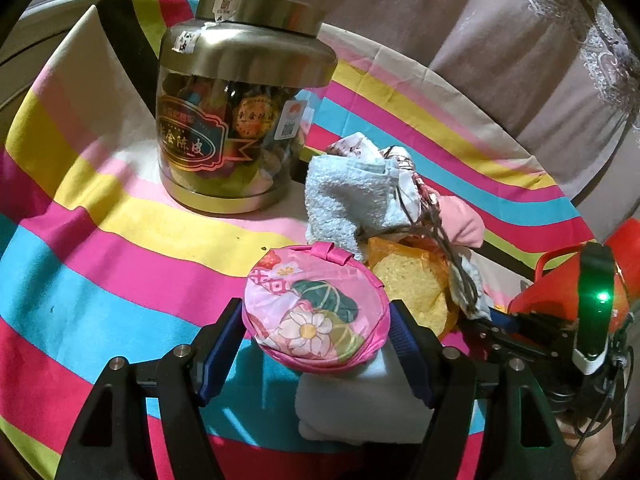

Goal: Organize soft objects
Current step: 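Grasp the grey drawstring bag with the right gripper while the left gripper holds the pouch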

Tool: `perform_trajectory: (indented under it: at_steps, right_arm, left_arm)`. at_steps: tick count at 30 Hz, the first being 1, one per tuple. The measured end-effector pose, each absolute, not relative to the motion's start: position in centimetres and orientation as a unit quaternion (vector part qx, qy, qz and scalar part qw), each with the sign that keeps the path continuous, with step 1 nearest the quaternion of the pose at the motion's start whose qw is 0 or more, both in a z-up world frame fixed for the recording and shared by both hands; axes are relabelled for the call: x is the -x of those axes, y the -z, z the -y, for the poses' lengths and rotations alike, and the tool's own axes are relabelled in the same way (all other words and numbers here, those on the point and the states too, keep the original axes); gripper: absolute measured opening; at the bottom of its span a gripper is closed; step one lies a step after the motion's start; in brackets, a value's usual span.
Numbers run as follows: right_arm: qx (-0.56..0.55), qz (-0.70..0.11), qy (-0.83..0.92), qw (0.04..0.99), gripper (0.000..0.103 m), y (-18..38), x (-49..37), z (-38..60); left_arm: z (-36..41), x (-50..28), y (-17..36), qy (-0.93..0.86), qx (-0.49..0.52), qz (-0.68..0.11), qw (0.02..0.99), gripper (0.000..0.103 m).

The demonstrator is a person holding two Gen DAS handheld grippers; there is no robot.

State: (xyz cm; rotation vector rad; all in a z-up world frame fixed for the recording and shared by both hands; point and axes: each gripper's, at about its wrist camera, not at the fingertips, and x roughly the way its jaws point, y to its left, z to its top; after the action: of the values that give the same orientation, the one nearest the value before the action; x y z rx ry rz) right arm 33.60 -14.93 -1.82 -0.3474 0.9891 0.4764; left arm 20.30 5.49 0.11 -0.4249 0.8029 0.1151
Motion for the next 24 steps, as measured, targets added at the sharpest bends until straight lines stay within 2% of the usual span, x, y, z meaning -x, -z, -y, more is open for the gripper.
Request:
perform_trajectory:
  at_steps: [7,24]
  right_arm:
    - [0.122,-0.465,-0.235,0.845,0.016,0.2,-31.4,16.2]
    - [0.065,-0.436,-0.235,0.866,0.015,-4.0,-23.3,19.2]
  left_arm:
    - [-5.3,-19.4,-0.7,-0.054,0.205,-0.375,0.902,0.072]
    - [-4.2,-17.7,-3.0,-0.04,0.199,-0.345,0.916,0.072]
